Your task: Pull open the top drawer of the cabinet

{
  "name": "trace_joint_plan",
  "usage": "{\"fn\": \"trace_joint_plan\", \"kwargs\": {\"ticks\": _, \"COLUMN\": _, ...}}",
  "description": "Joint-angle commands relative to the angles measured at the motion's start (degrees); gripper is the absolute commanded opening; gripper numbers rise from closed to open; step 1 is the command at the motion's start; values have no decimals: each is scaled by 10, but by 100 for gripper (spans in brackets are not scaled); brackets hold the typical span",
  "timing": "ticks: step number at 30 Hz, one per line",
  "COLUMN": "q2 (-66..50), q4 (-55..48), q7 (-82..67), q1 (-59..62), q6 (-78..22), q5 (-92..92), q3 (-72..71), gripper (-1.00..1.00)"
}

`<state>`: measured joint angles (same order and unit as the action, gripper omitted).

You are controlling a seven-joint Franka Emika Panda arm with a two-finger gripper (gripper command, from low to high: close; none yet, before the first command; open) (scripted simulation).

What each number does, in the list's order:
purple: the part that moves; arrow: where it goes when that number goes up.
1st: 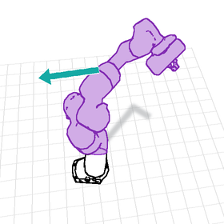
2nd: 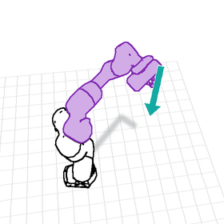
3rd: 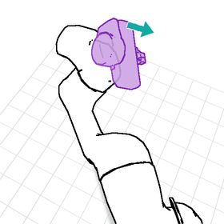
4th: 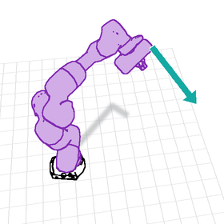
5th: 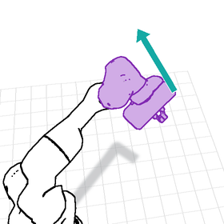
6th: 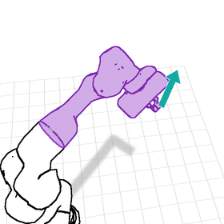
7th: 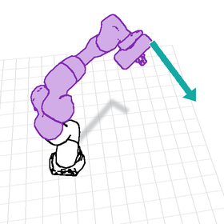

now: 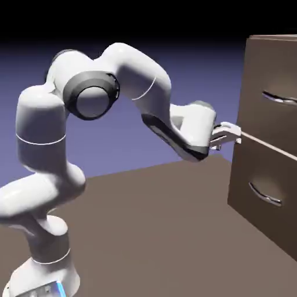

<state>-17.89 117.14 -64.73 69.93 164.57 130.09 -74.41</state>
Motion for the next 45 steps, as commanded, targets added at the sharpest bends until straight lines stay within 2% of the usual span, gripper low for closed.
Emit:
{"fn": "trace_joint_plan", "kwargs": {"ticks": 1, "q2": -10, "q4": -8, "q7": -21, "q1": 14, "q6": -2, "q5": 25, "q3": -14, "gripper": 0}}
{"fn": "trace_joint_plan", "kwargs": {"ticks": 14, "q2": -128, "q4": -111, "q7": -272, "q1": 179, "q6": -24, "q5": 330, "q3": -189, "gripper": 0}}
{"fn": "trace_joint_plan", "kwargs": {"ticks": 23, "q2": -169, "q4": -222, "q7": -338, "q1": 17, "q6": -8, "q5": 300, "q3": -59, "gripper": 0}}
{"fn": "trace_joint_plan", "kwargs": {"ticks": 24, "q2": -169, "q4": -222, "q7": -338, "q1": 17, "q6": -8, "q5": 300, "q3": -59, "gripper": -100}}
{"fn": "trace_joint_plan", "kwargs": {"ticks": 35, "q2": -145, "q4": -79, "q7": -296, "q1": 225, "q6": -33, "q5": 319, "q3": -233, "gripper": -100}}
{"fn": "trace_joint_plan", "kwargs": {"ticks": 45, "q2": -198, "q4": 65, "q7": -328, "q1": 432, "q6": -53, "q5": 297, "q3": -416, "gripper": -100}}
